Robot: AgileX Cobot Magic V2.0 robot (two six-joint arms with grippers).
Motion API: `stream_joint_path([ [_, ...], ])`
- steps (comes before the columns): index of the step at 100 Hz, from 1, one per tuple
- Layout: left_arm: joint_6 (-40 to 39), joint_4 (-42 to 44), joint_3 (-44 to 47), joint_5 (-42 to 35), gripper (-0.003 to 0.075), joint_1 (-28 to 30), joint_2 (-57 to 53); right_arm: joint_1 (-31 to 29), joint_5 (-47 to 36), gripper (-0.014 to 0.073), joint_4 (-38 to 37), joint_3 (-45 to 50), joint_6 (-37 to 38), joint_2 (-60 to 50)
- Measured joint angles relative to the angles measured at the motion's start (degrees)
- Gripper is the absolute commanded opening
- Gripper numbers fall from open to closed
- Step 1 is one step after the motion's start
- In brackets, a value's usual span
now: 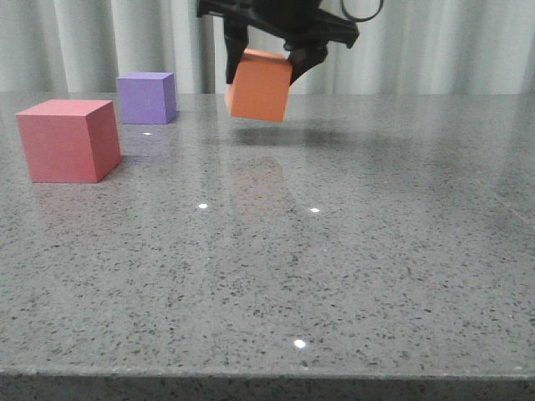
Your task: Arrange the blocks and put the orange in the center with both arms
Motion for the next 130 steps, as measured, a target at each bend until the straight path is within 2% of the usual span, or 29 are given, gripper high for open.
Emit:
stream_joint_path([
  [28, 0.0, 0.0, 0.0, 0.0, -0.0020, 0.0, 0.0, 0.2, 3.8, 0.0342, -1.0, -1.6, 2.5, 2.2],
  [33, 0.0, 0.0, 0.0, 0.0, -0.0020, 0.0, 0.0, 0.2, 4.1, 0.0386, -1.0, -1.6, 2.5, 2.2],
  [45, 0.0, 0.0, 0.0, 0.0, -0.0020, 0.0, 0.0, 0.2, 4.4, 0.0585, -1.1, -1.7, 2.6, 2.2],
  [52, 0.0, 0.0, 0.0, 0.0, -0.0020, 0.0, 0.0, 0.2, 4.4, 0.0668, -1.1, -1.7, 2.6, 2.2],
  [60, 0.0, 0.0, 0.0, 0.0, -0.0020, 0.0, 0.0, 0.4, 4.4, 0.0643, -1.1, -1.7, 2.6, 2.2],
  [101, 0.0, 0.0, 0.0, 0.0, -0.0020, 0.0, 0.0, 0.6, 4.7, 0.0645, -1.5, -1.7, 2.5, -1.5],
  [130, 0.0, 0.0, 0.0, 0.0, -0.0020, 0.0, 0.0, -5.2, 9.5, 0.0645, -1.7, -1.8, -4.3, -8.8],
])
